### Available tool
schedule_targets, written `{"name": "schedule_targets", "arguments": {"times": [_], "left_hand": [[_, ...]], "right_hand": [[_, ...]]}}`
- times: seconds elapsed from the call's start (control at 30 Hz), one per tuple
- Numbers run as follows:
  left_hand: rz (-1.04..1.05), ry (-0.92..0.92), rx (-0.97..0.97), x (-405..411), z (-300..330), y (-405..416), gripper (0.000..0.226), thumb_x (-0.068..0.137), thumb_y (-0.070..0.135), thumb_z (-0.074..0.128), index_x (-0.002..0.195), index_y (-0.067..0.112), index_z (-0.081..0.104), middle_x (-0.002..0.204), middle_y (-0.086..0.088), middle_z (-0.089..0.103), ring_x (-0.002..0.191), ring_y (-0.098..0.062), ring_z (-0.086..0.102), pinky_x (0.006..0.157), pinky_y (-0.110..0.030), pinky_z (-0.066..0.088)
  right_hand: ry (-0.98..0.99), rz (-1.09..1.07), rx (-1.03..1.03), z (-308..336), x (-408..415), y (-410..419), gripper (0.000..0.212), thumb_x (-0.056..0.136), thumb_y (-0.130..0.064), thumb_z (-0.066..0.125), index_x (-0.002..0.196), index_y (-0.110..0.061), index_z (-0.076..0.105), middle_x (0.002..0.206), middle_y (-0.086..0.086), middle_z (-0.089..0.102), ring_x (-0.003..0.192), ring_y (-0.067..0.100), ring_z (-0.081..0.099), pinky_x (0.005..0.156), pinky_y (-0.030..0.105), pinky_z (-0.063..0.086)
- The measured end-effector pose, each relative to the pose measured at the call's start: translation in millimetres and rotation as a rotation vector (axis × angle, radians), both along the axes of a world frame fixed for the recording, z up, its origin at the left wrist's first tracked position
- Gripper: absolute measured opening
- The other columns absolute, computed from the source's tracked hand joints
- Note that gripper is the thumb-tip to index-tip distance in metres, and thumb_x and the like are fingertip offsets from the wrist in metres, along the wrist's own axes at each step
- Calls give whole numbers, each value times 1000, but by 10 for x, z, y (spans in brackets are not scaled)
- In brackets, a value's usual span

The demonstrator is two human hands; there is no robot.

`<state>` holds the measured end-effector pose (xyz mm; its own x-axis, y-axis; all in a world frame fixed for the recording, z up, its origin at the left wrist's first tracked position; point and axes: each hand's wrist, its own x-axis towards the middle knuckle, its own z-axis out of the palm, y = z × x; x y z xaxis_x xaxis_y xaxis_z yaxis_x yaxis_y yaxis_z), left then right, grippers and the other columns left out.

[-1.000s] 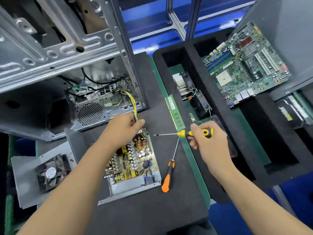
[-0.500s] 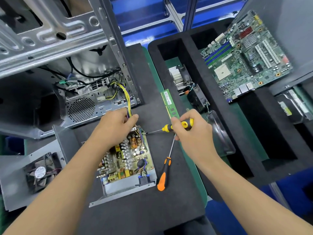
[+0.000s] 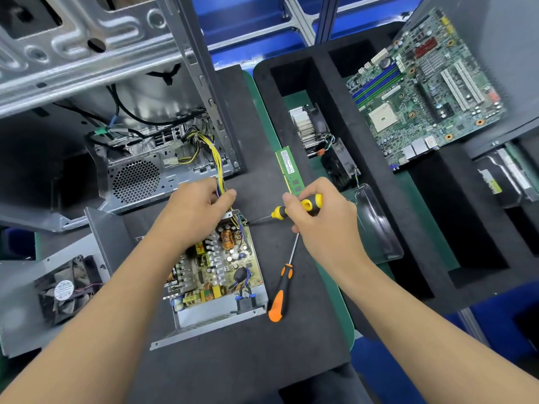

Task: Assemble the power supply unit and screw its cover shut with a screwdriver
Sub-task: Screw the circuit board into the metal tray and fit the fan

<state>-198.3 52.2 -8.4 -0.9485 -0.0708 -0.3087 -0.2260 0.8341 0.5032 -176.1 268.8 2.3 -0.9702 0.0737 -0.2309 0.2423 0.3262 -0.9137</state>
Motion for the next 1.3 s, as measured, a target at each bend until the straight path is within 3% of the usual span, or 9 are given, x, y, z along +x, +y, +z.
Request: {"name": "schedule_targets", "arguments": {"times": [0.2,0.37,0.53,0.8,0.9,1.03,1.1,1.2,1.3], "left_hand": [[8,4,15,11,-7,-6,37,99,43,52,83,11,60,55,2,48,53,-16,44,53,-31,30],[14,3,33,8,-20,-4,38,99,44,52,83,10,60,55,3,48,52,-17,44,53,-32,31],[13,8,27,8,-18,1,37,99,43,53,83,11,60,56,4,51,52,-14,46,52,-30,30],[8,17,15,-1,1,17,41,99,40,55,68,15,46,52,5,46,51,-13,40,50,-31,24],[-8,21,15,-4,4,19,40,99,38,55,67,16,46,53,5,45,51,-13,39,49,-32,24],[-21,22,22,-13,1,12,42,100,39,55,66,20,42,53,5,44,51,-12,38,49,-32,23],[-21,18,21,-12,-1,16,42,100,39,55,65,20,42,54,5,45,52,-12,39,49,-32,22],[-5,18,23,-20,-8,13,43,100,40,55,64,21,40,58,3,46,53,-13,40,49,-32,22],[-18,22,18,-31,4,11,44,100,39,55,64,19,40,58,1,45,54,-15,39,49,-33,22]], "right_hand": [[85,106,115,55,0,-43,24,89,-36,70,81,-22,52,65,4,62,63,21,64,60,35,49],[223,180,193,120,18,-76,26,85,-31,76,81,-17,54,57,-9,47,62,13,49,54,20,39],[292,333,290,226,-15,-97,24,85,-29,77,88,-14,57,57,-13,43,58,13,47,63,32,42],[265,744,437,502,-163,-171,17,87,-14,58,100,-19,49,101,0,48,81,27,54,70,37,42],[252,797,599,591,-274,-205,15,91,-28,61,99,-19,51,84,0,48,80,29,50,66,32,36],[264,854,920,701,-441,-307,22,100,-40,50,96,-19,50,72,0,28,83,32,46,73,38,41],[260,951,942,728,-473,-326,24,103,-37,46,103,-14,53,86,4,37,90,28,49,84,39,43],[232,1078,853,789,-475,-337,19,97,-18,51,116,-14,53,110,3,39,82,15,48,77,33,41],[293,1115,1007,815,-507,-409,17,99,-22,51,114,-15,58,110,8,49,100,30,58,82,39,47]]}}
